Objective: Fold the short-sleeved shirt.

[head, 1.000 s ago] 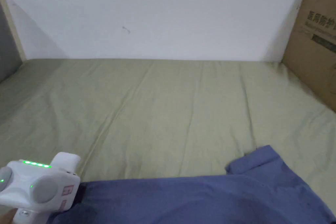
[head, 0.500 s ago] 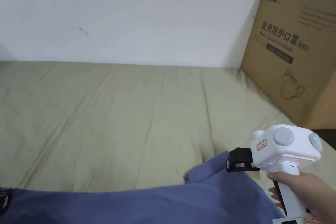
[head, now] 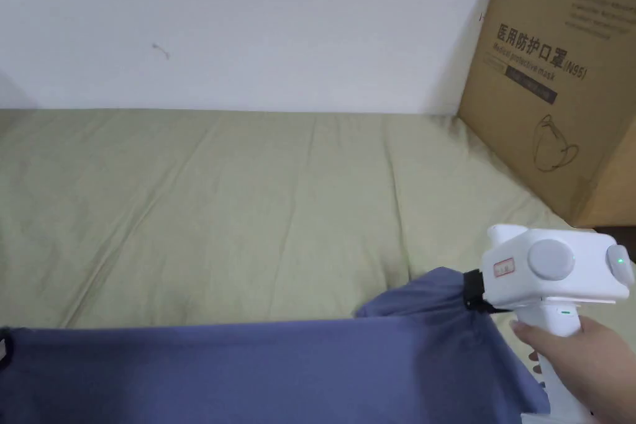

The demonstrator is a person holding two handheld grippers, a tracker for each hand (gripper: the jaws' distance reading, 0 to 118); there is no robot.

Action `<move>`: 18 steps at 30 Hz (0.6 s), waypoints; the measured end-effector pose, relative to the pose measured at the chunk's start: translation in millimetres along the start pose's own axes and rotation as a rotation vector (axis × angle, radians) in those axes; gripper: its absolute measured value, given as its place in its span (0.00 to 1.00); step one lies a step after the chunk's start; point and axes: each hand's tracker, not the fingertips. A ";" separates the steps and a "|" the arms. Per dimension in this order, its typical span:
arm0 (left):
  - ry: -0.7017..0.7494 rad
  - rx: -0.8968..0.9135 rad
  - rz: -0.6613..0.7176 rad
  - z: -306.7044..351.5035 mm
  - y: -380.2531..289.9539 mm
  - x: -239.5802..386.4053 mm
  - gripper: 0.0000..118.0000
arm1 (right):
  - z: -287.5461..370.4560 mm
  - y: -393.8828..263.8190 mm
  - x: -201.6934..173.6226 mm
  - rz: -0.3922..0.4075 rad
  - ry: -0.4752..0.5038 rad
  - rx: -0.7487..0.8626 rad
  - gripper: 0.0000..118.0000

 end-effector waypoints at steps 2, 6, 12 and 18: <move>-0.003 0.032 0.021 -4.7 11.0 -0.3 0.02 | 5.6 13.2 3.3 -0.048 -0.009 0.055 0.00; 0.026 0.085 -0.028 -6.9 21.9 11.7 0.02 | 17.7 20.3 3.1 -0.103 0.004 0.092 0.00; -0.044 0.054 -0.038 14.8 -3.3 7.5 0.02 | 66.4 -35.6 16.6 -0.071 0.011 0.120 0.00; -0.123 -0.105 -0.094 77.7 -107.6 -15.8 0.02 | 150.6 -174.1 64.0 -0.139 0.085 0.014 0.00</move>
